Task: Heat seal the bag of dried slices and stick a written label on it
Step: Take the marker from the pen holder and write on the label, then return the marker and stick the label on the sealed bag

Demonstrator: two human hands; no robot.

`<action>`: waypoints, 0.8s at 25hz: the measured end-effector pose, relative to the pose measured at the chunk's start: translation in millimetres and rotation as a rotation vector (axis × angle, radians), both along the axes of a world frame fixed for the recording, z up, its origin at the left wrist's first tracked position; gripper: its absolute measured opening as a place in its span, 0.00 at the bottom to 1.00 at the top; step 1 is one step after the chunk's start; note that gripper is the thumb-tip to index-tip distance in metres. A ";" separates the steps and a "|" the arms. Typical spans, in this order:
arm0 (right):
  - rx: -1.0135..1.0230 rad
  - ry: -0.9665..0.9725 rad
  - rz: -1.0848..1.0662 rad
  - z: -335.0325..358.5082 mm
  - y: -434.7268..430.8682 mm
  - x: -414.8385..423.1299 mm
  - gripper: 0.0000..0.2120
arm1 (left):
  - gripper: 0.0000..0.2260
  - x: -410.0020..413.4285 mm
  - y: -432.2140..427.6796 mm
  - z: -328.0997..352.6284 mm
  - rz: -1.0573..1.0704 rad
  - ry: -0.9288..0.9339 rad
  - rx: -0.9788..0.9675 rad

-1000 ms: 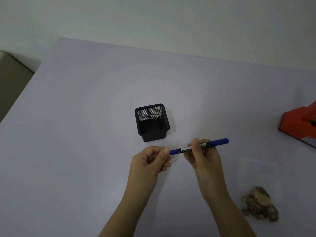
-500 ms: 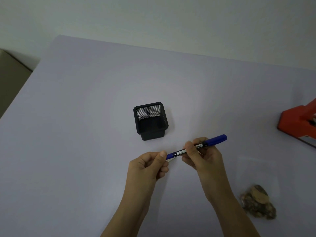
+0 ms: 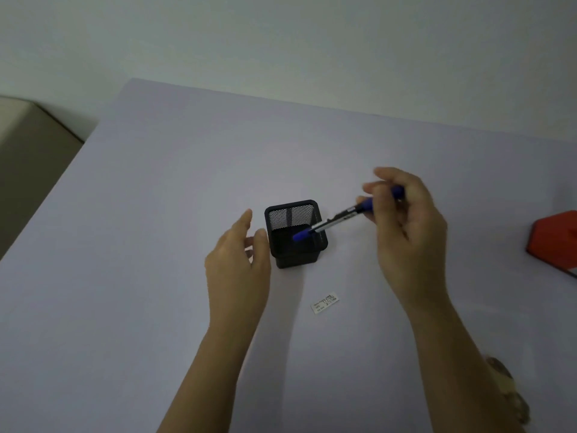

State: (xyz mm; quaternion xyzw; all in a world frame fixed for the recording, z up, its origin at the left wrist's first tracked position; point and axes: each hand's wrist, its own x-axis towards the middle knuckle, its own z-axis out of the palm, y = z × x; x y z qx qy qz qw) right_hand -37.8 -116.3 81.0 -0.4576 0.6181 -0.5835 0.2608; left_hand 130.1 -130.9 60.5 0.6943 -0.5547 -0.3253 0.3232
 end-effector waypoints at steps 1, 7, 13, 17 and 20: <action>-0.004 0.082 0.023 -3.5 -7.6 4.3 0.07 | 0.19 0.6 -6.0 -7.0 -0.033 -0.065 0.047; 0.098 0.472 0.147 -36.4 -35.1 30.2 0.10 | 0.14 -1.7 -13.4 -25.1 -0.171 -0.131 0.054; 0.123 0.760 0.089 -57.8 -41.1 40.4 0.09 | 0.13 -2.0 -15.4 -29.5 -0.197 -0.127 0.038; 0.298 0.784 0.047 -65.3 -36.4 29.4 0.24 | 0.16 -2.9 -13.1 -28.8 -0.161 -0.077 0.028; 0.315 0.615 -0.011 -76.2 -9.2 7.7 0.22 | 0.15 2.0 3.2 -29.0 0.050 0.078 -0.129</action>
